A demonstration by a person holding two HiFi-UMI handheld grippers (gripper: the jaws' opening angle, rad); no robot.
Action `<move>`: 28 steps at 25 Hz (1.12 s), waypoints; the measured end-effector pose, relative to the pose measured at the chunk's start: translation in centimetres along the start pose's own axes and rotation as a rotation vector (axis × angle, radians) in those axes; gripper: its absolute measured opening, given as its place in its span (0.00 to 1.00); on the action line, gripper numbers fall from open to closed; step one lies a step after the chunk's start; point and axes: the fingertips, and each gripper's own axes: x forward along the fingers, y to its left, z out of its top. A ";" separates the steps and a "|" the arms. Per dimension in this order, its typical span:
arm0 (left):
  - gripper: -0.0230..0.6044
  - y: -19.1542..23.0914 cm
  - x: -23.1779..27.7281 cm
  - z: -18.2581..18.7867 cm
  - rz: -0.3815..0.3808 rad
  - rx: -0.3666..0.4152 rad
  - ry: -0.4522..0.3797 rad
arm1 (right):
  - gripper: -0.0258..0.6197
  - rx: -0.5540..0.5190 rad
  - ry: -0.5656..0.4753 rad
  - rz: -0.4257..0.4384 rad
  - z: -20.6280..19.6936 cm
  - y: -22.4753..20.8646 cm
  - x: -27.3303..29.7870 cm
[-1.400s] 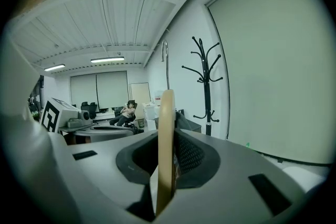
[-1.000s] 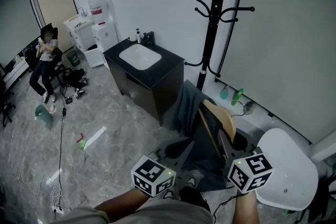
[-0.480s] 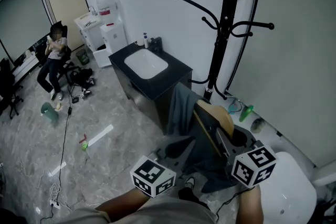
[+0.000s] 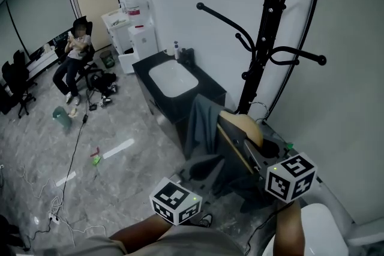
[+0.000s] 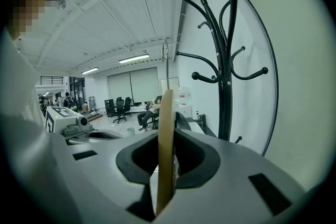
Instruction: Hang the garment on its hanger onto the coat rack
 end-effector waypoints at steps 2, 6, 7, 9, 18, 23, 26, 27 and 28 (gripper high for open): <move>0.04 0.3 1.5 0.2 0.009 0.008 0.003 | 0.13 0.003 0.006 0.016 0.3 -1.7 0.8; 0.04 0.9 4.0 0.3 0.016 0.017 0.015 | 0.13 0.017 0.024 0.040 1.2 -4.9 2.5; 0.04 1.0 4.3 0.3 0.015 0.017 0.018 | 0.13 0.021 0.029 0.044 1.5 -5.4 2.8; 0.04 1.1 4.8 0.3 0.013 0.017 0.019 | 0.14 0.032 0.040 0.052 2.0 -6.3 3.5; 0.04 3.2 6.3 0.8 0.008 0.008 0.021 | 0.14 0.073 0.102 0.047 2.0 -9.0 7.4; 0.04 4.1 6.7 1.0 0.002 -0.002 0.024 | 0.13 0.088 0.132 0.049 1.2 -9.6 9.1; 0.04 4.9 6.9 1.0 -0.002 -0.009 0.025 | 0.13 0.099 0.144 0.044 0.7 -10.1 10.0; 0.04 5.1 6.9 0.9 -0.003 -0.012 0.027 | 0.14 0.103 0.148 0.041 0.5 -10.2 10.3; 0.04 5.4 7.0 0.9 -0.004 -0.014 0.030 | 0.14 0.107 0.151 0.038 0.3 -10.4 10.5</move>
